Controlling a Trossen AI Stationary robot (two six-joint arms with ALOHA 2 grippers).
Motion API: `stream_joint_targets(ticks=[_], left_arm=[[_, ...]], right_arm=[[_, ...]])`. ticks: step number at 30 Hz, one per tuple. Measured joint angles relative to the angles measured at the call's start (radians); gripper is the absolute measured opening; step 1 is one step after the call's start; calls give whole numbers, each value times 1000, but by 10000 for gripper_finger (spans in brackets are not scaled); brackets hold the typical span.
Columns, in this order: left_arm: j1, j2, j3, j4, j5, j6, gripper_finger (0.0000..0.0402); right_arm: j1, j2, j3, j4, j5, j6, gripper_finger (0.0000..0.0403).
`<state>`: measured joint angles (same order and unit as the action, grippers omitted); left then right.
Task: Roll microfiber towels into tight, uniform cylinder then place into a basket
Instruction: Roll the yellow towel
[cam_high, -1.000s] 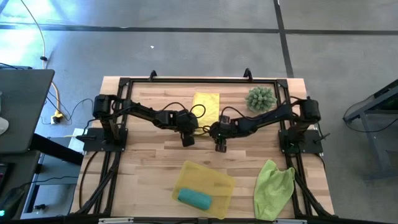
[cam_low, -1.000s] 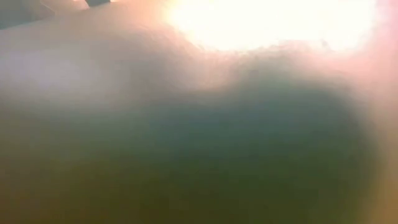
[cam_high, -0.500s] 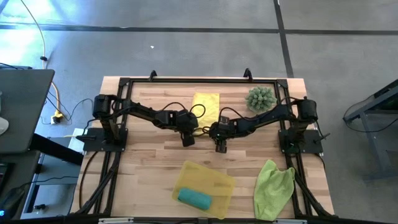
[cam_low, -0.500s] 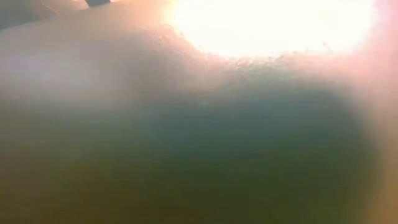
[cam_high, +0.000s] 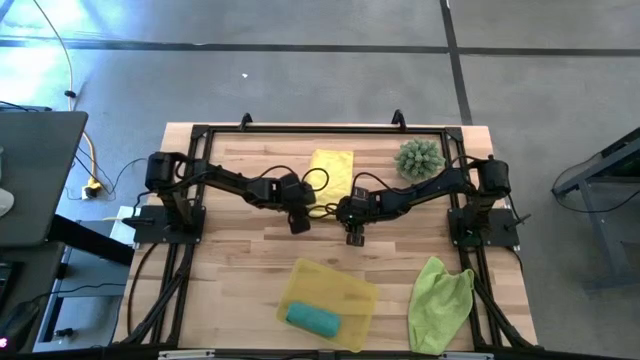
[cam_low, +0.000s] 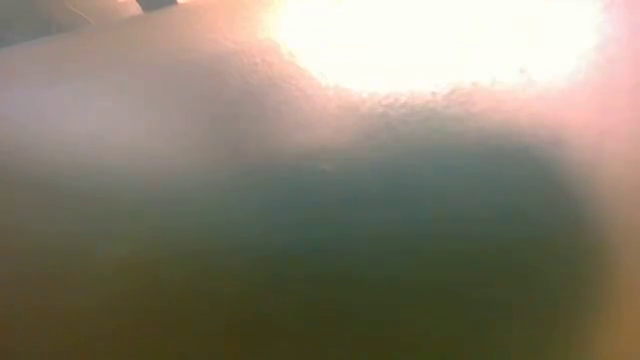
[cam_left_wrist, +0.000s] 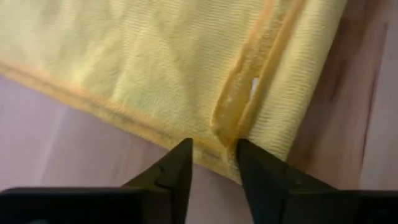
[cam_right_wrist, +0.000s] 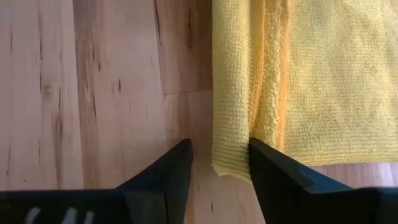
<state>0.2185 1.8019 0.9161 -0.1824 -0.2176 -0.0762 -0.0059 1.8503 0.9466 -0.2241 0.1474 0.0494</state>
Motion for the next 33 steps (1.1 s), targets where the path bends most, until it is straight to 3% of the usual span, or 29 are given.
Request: stream_joint_targets(ticks=[8,14,24,33], left_arm=[[-33,-61,3,-29,-4,153,148],[-76,-71,1,-19,185,269,141],[-83,-14,1,66,36,350,161],[-48,-14,1,52,93,350,170]], right_arm=[[0,0,-1,-2,0,22,147],[0,0,-2,7,0,22,147],[0,0,-2,15,-7,38,147],[-1,0,-2,14,-10,39,147]])
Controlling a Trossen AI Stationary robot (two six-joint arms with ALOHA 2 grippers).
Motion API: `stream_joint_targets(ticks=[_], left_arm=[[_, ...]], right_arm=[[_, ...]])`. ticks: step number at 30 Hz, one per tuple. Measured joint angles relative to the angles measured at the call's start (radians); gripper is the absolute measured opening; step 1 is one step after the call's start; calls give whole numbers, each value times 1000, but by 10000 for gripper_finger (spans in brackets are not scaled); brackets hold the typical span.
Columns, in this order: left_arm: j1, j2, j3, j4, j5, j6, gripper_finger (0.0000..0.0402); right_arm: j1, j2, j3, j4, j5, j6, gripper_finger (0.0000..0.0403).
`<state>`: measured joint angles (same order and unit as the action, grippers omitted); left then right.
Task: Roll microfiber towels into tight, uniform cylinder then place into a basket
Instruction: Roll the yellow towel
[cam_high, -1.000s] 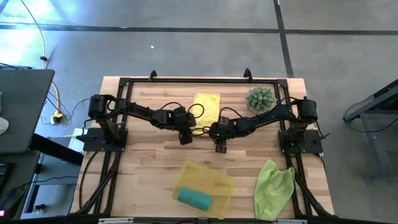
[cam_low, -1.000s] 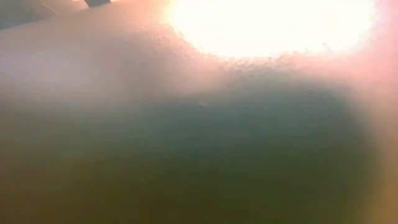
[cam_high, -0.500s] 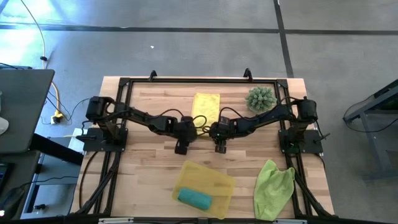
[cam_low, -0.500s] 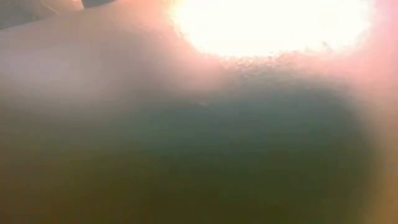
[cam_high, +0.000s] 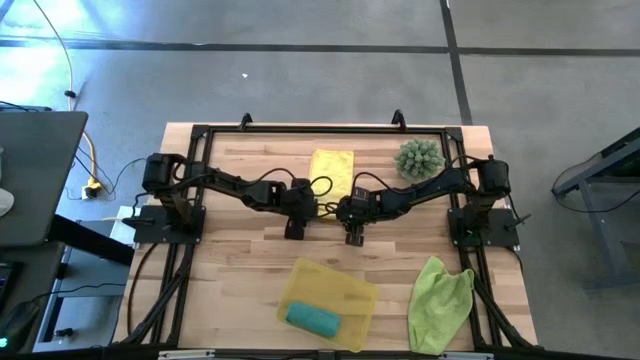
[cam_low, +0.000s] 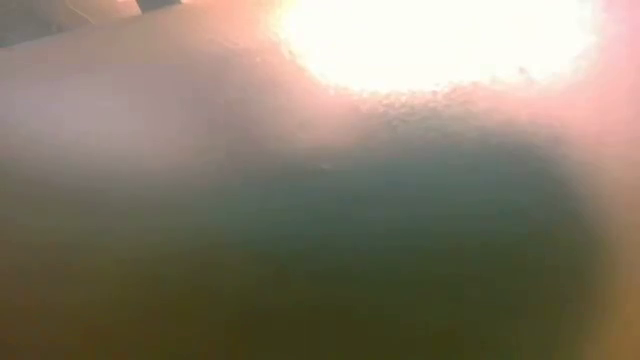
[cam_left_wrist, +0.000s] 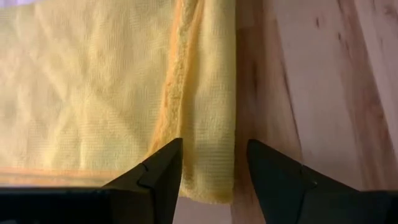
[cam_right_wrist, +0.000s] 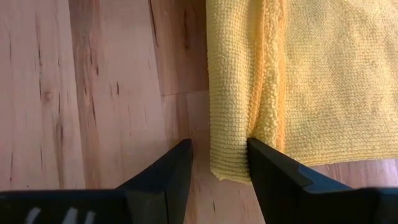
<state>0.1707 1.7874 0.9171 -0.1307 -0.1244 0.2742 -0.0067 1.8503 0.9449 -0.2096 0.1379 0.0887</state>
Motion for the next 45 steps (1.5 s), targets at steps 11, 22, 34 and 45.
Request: stream_joint_targets(ticks=[11,22,34,45], left_arm=[[3,37,1,23,26,43,170],[16,45,3,8,-1,-36,162],[80,47,3,-17,88,-208,8],[100,55,-3,-50,645,-524,4]], right_arm=[[0,0,0,1,-1,0,147],[0,0,0,2,-2,-19,147],[2,1,0,2,-9,-97,56],[-3,-26,0,10,-302,-40,3]])
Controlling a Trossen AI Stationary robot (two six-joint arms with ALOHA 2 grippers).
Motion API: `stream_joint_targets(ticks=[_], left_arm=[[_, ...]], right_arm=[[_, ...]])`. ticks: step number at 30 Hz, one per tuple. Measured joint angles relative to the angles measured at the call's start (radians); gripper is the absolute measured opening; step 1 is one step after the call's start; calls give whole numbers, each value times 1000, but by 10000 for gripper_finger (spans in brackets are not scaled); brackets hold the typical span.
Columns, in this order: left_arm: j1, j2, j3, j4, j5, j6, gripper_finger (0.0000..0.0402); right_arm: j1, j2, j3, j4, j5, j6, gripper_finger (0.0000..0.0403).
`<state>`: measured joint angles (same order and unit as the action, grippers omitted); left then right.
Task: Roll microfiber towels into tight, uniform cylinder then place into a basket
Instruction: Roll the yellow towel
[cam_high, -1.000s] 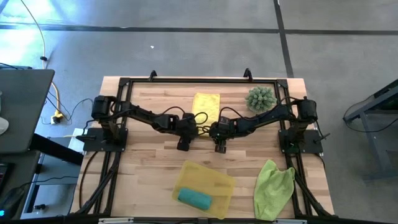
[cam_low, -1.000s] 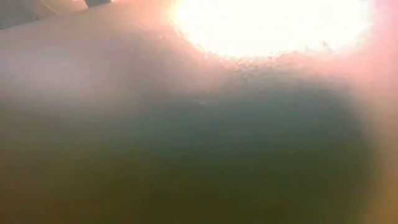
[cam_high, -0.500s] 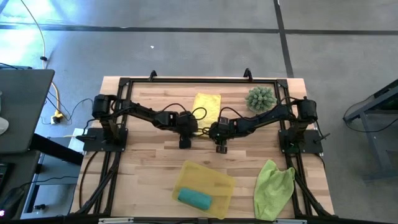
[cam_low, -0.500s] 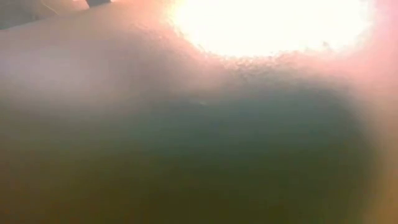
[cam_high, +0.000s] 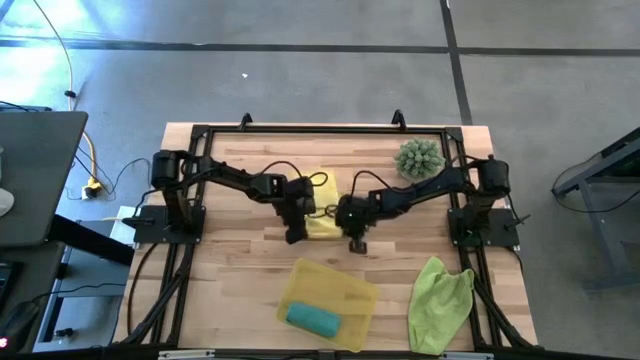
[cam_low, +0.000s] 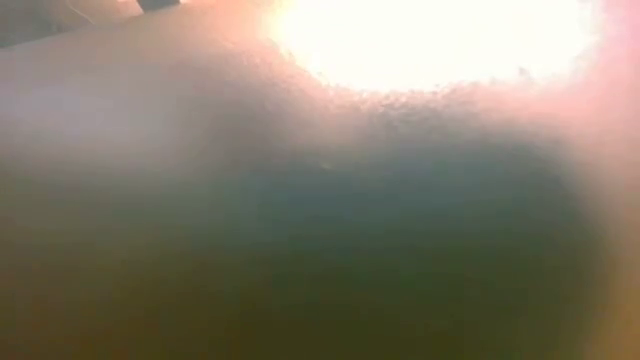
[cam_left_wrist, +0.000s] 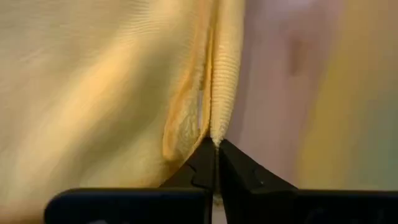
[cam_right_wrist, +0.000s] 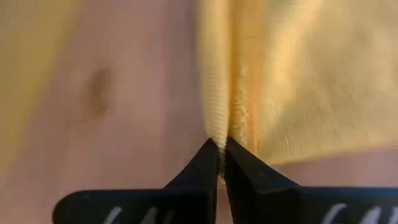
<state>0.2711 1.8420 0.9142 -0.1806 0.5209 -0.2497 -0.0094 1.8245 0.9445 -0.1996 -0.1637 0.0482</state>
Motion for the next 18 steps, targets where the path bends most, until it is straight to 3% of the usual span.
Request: stream_joint_targets(ticks=[3,10,18], left_arm=[[0,-1,2,11,36,-28,5],[27,-2,0,11,25,-74,5],[59,-36,2,15,28,-123,5]], right_arm=[[-9,-13,-4,23,-132,11,4],[-30,-9,-4,46,-54,23,2],[-43,-9,-3,49,-85,23,2]])
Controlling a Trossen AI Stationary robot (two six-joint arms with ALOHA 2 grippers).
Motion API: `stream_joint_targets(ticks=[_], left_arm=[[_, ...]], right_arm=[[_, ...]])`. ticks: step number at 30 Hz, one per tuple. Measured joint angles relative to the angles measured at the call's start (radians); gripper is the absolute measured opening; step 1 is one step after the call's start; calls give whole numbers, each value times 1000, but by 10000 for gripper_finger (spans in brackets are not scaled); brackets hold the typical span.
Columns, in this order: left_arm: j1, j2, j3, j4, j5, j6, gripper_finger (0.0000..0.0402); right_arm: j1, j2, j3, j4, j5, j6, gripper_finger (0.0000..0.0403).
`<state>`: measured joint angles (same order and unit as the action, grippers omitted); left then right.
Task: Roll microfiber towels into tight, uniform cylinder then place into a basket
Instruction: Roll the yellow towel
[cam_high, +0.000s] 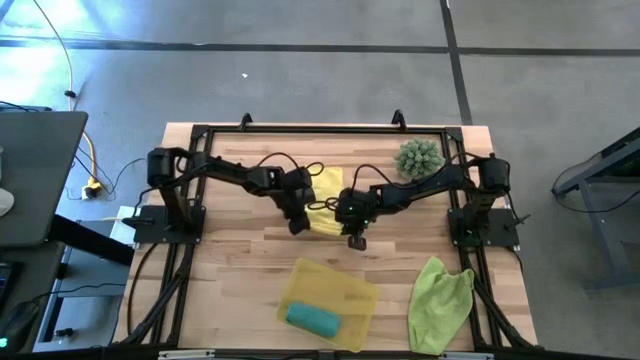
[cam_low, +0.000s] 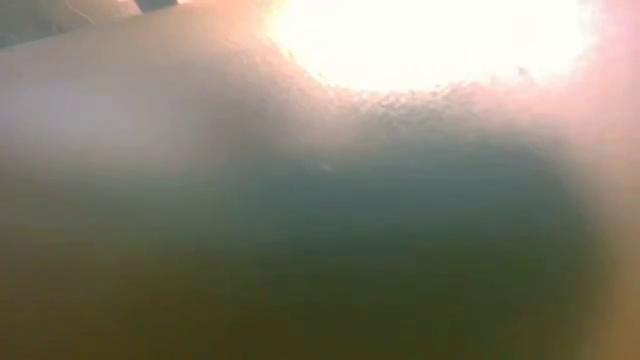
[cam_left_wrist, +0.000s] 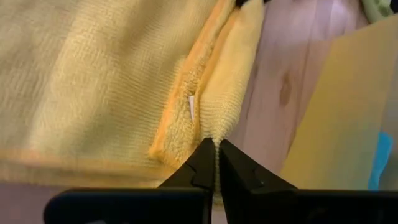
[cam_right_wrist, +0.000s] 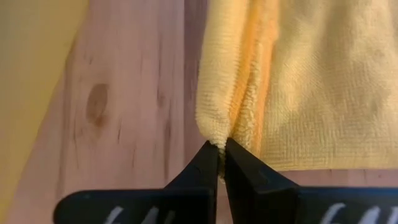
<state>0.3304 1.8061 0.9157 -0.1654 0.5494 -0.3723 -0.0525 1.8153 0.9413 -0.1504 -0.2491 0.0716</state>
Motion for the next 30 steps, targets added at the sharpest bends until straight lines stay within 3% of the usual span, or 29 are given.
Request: stream_joint_targets(ticks=[5,13,17,24,30], left_arm=[[4,-22,1,6,-32,9,5],[4,-22,1,-10,-244,43,5],[4,-22,2,-59,-302,69,5],[-21,-22,2,-100,-126,91,5],[-38,-22,2,-98,120,73,5]], right_arm=[[-1,-2,1,4,15,-10,2],[-16,-3,2,11,28,-11,2],[-30,-6,4,19,11,-8,2],[-32,-7,5,15,-20,0,2],[-32,-7,5,43,-198,59,2]])
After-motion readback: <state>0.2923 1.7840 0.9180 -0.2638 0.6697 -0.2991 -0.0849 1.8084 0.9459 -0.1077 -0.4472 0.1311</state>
